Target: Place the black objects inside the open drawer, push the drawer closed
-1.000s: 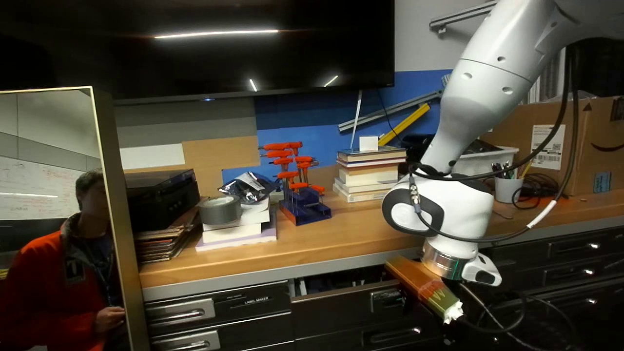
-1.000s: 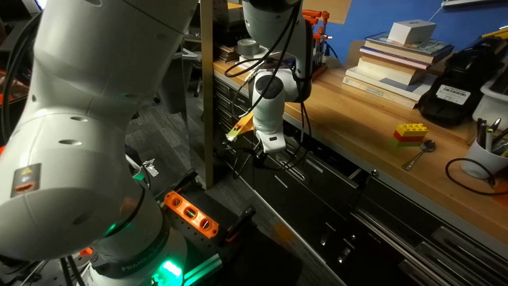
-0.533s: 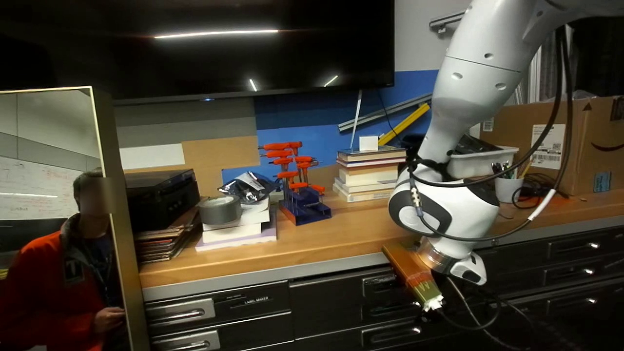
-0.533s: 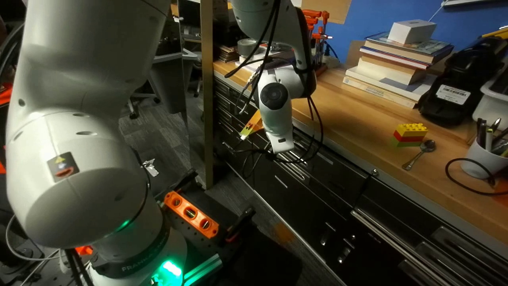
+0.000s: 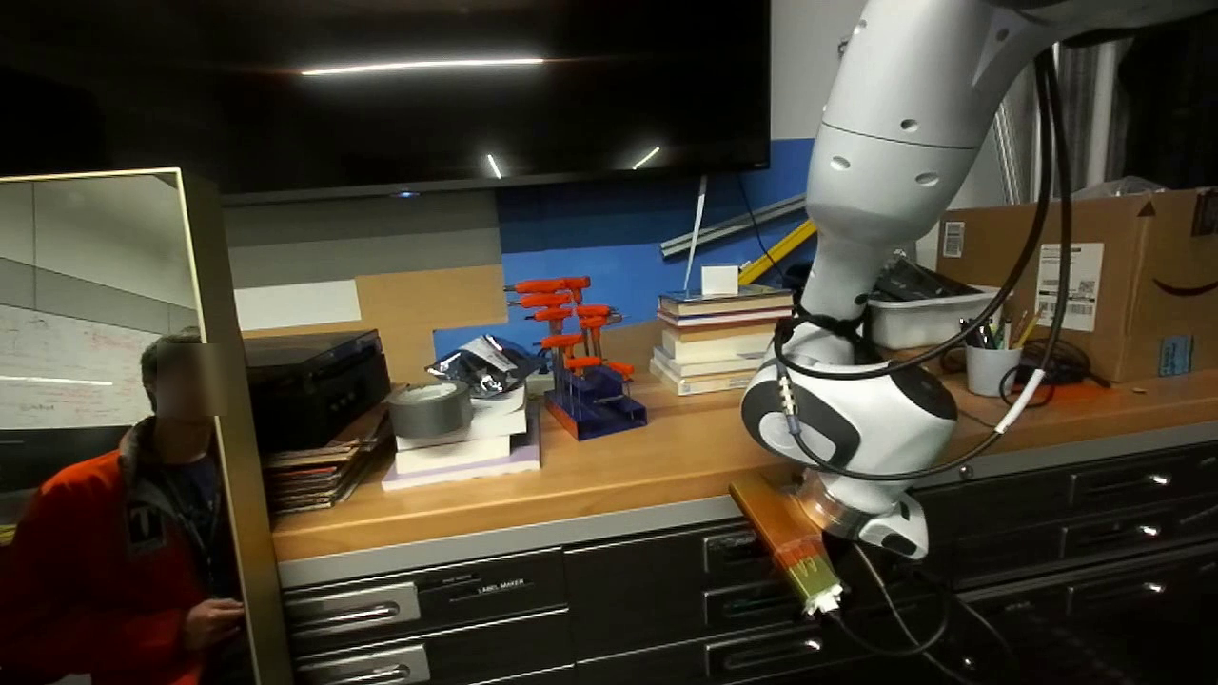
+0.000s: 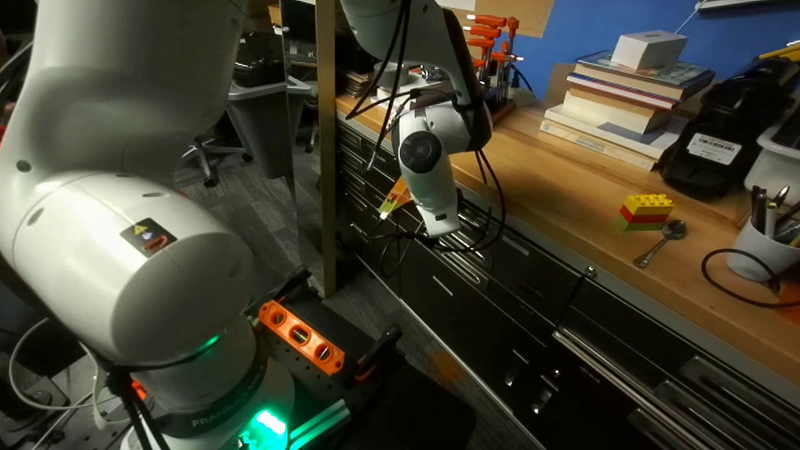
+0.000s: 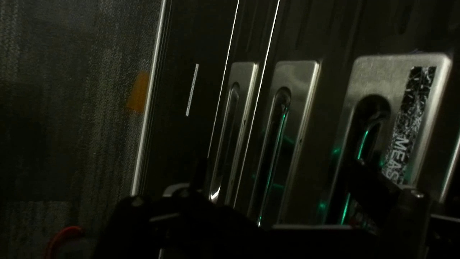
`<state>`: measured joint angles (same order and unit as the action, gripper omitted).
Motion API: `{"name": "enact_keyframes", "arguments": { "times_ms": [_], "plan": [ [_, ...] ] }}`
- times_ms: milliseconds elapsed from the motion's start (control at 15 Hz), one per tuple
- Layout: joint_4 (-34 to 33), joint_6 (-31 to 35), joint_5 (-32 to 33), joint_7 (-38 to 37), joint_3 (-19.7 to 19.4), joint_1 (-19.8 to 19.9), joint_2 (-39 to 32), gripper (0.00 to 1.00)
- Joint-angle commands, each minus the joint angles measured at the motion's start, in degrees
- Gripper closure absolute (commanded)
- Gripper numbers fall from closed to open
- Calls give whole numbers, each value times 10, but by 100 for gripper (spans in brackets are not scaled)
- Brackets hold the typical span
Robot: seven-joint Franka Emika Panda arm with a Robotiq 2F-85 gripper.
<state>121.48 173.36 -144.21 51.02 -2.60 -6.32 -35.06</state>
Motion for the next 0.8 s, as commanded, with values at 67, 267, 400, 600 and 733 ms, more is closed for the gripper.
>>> {"name": "enact_keyframes", "arguments": {
  "times_ms": [67, 267, 400, 600, 733],
  "plan": [
    [7, 67, 1, 2, -32, -58, 27, 0],
    [27, 190, 23, 0, 5, -50, 70, 0],
    [41, 269, 51, 4, 54, -22, 103, 0],
    [46, 380, 23, 110, 184, 77, 144, 0],
    [42, 436, 0, 184, 273, 141, 157, 0]
  ]
}}
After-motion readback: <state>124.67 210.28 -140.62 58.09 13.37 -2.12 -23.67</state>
